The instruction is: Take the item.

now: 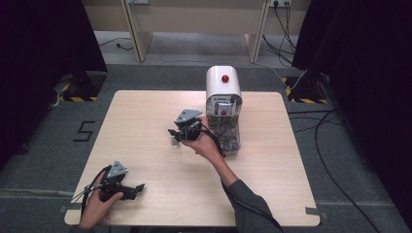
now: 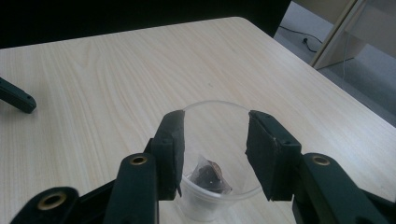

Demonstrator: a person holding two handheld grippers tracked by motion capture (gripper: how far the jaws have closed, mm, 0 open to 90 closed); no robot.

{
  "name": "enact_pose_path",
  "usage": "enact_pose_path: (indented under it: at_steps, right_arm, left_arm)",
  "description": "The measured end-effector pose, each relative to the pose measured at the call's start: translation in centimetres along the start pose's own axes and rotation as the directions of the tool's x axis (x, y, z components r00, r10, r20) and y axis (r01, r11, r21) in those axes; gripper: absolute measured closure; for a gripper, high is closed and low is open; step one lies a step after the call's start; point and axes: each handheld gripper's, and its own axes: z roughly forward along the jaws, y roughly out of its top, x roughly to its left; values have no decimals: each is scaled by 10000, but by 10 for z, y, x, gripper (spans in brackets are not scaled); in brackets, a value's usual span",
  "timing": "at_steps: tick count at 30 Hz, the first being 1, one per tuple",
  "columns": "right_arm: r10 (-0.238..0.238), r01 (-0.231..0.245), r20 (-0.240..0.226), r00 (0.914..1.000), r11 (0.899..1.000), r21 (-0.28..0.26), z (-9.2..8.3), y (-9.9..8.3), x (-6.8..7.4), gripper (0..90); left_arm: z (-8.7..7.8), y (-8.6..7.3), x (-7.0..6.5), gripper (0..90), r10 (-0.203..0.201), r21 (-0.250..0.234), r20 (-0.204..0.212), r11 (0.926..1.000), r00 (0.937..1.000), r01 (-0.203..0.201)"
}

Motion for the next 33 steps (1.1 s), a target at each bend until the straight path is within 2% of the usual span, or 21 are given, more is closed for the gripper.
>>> enact_pose_path:
  at_steps: [1,2,5,6,11,12,13,14,15,17,33]
  right_arm:
    - [-99,99,-16,9999,9999,-44,-1,0,-1,564]
    - [22,-22,12,10000,10000,-17,-3,-1,0,554]
    - [-9,9,53,10000,10000,-50,-7,-1,0,531]
    - [-215,216,45,9998,9996,-155,-10,-1,0,521]
    - [-360,361,55,9993,9987,-362,-31,-1,3,479]
    - [-255,258,66,9997,9988,-414,-35,-2,3,473]
    - [-355,358,64,9993,9981,-500,-37,-3,2,473]
    - [-204,205,27,9998,9986,-494,-40,-6,2,471]
    - [-291,293,46,9996,9980,-556,-41,-7,0,471]
    - [-159,165,117,9998,9985,-526,-45,-11,0,469]
    - [-39,61,361,9993,9980,-629,-71,-40,-4,455]
  left_arm:
    - [0,0,0,0,0,0,0,10000,10000,0]
    - [0,0,0,0,16,10,-1,10000,10000,-16]
    - [0,0,0,0,-1,0,2,10000,10000,1]
    - [0,0,0,0,1,15,-19,10000,10000,-1]
    - [0,0,0,0,-8,15,-20,10000,10000,8]
    - [0,0,0,0,-10,13,-20,10000,10000,10]
    - [0,0,0,0,-11,14,-14,10000,10000,11]
    - [0,0,0,0,-42,-14,-18,10000,10000,42]
    - [0,0,0,0,-39,-13,-18,10000,10000,39]
    - [0,0,0,0,-30,-5,-12,10000,10000,30]
    - [0,0,0,0,-35,-3,-13,10000,10000,35]
